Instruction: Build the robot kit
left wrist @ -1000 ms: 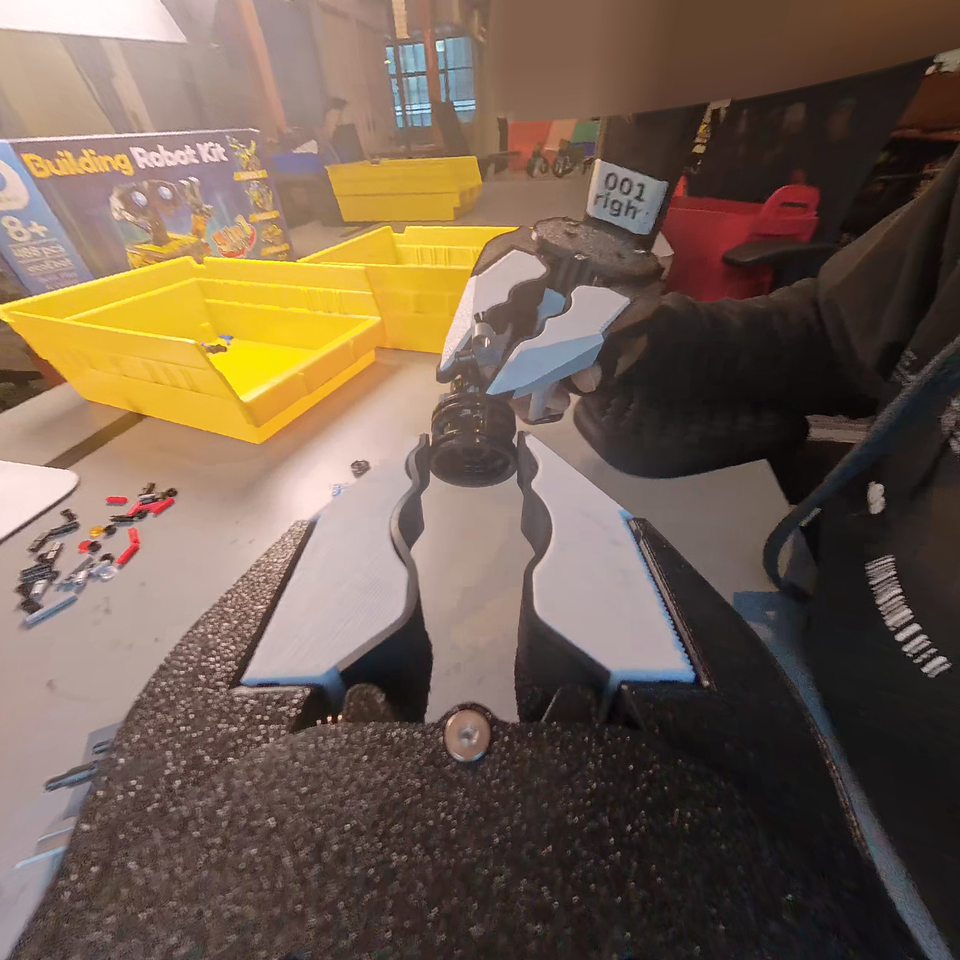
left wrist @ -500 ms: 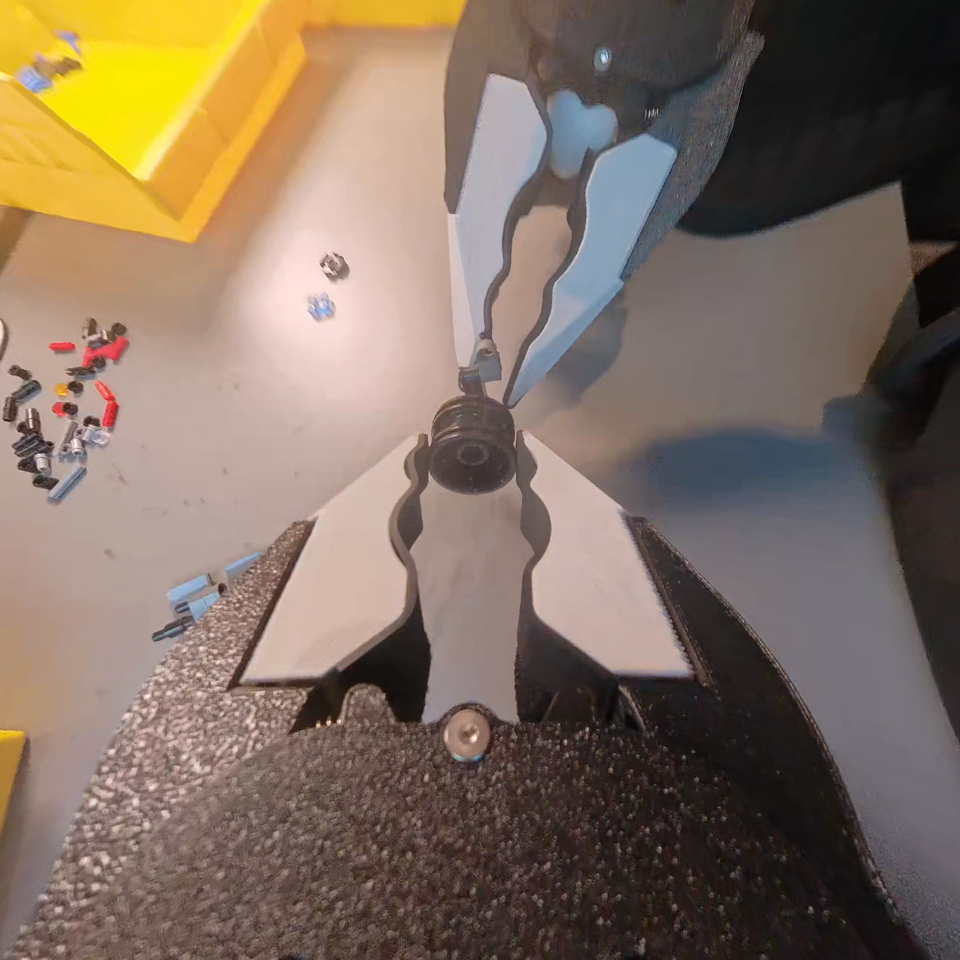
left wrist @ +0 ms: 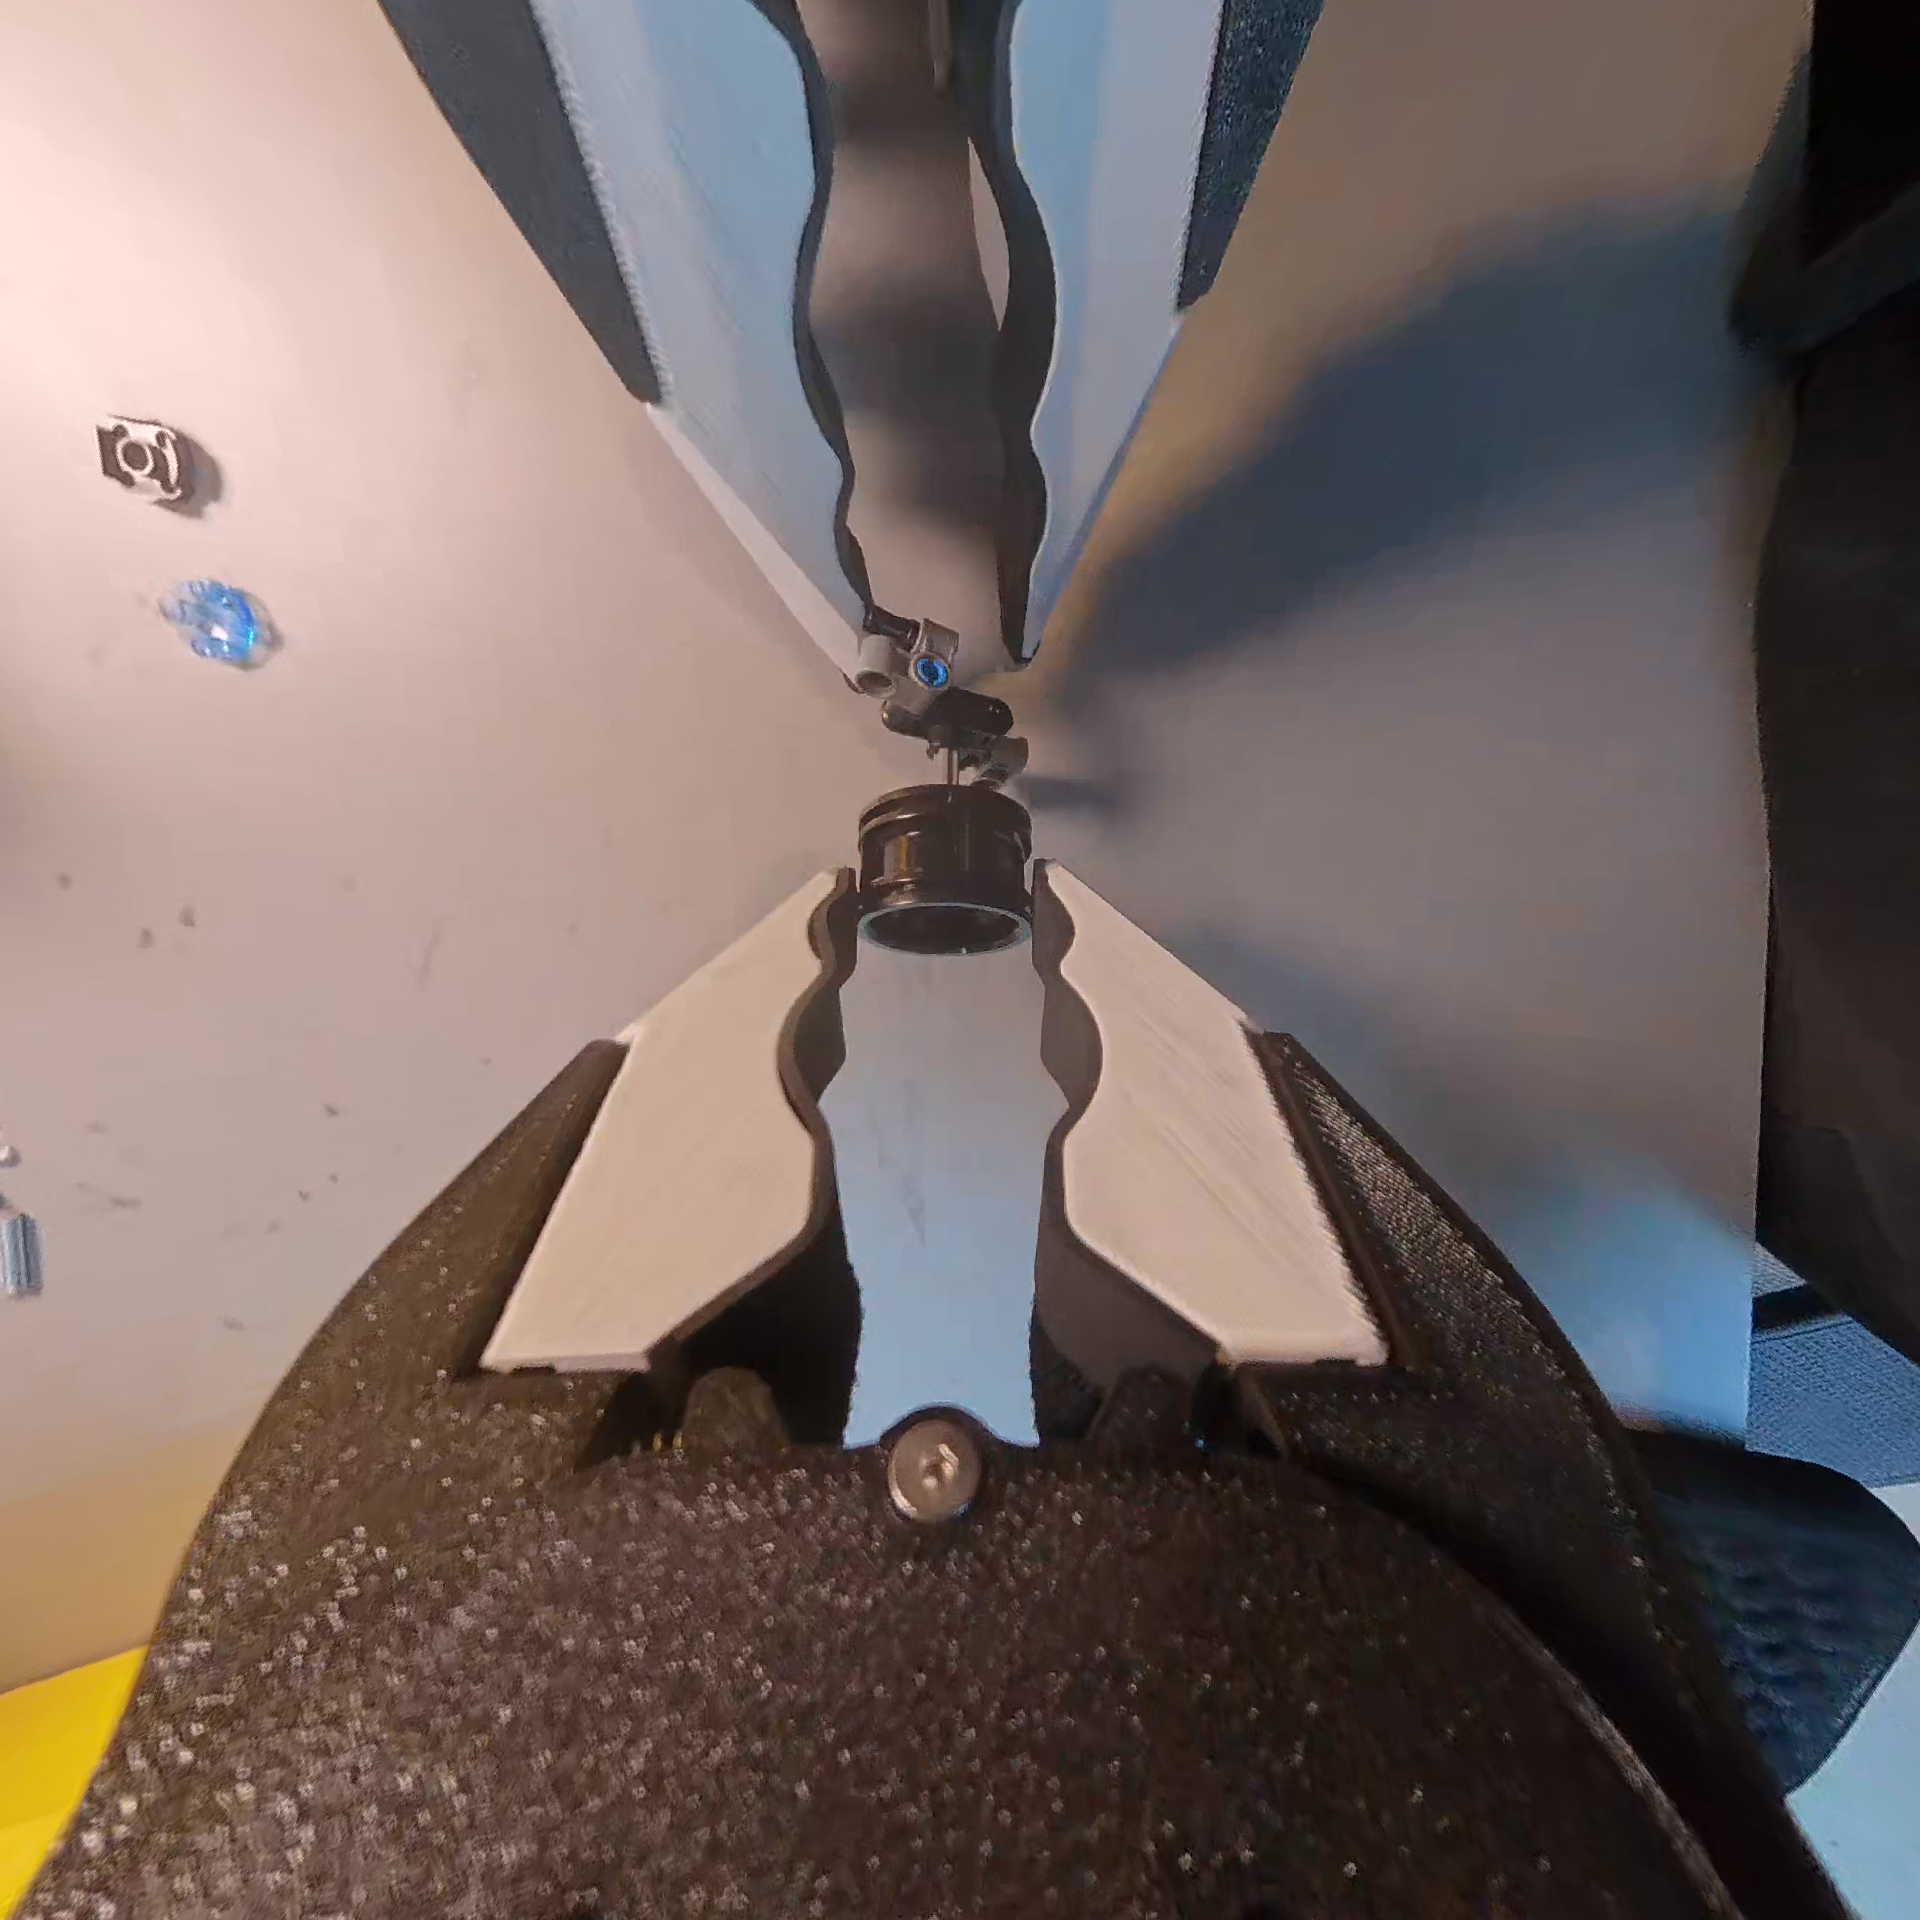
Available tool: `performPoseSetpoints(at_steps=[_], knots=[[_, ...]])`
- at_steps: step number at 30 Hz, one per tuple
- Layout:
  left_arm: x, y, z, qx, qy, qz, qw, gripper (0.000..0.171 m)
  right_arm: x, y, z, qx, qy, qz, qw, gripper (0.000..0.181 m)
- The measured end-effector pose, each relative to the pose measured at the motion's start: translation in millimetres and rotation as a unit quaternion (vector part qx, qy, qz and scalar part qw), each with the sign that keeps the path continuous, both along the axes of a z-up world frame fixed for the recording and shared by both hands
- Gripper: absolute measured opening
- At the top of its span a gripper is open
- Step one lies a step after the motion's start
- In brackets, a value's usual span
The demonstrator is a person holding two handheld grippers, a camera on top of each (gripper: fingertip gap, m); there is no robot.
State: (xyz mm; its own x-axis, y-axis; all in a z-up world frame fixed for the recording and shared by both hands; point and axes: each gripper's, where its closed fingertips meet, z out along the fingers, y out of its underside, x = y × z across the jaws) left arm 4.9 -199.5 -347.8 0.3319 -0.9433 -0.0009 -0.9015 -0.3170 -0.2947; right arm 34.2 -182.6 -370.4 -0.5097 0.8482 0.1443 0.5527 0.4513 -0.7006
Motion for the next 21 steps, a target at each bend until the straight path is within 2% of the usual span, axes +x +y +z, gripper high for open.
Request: performPoseSetpoints(at_steps=[7,13,21], knots=[[5,2,-4,0.001,-0.002,0.002,1.000,0.033,15,9,2,0.006,-0.010,0.005,1.000,0.035],[8,2,-5,0.014,-0.008,-0.006,1.000,0.033,3,6,25,-0.042,0.052,0.000,0.998,0.035],[16,10,0,0.046,-0.046,-0.005,0.998,0.033,-5,0,3,0.055,0.045,-0.015,0.997,0.005]])
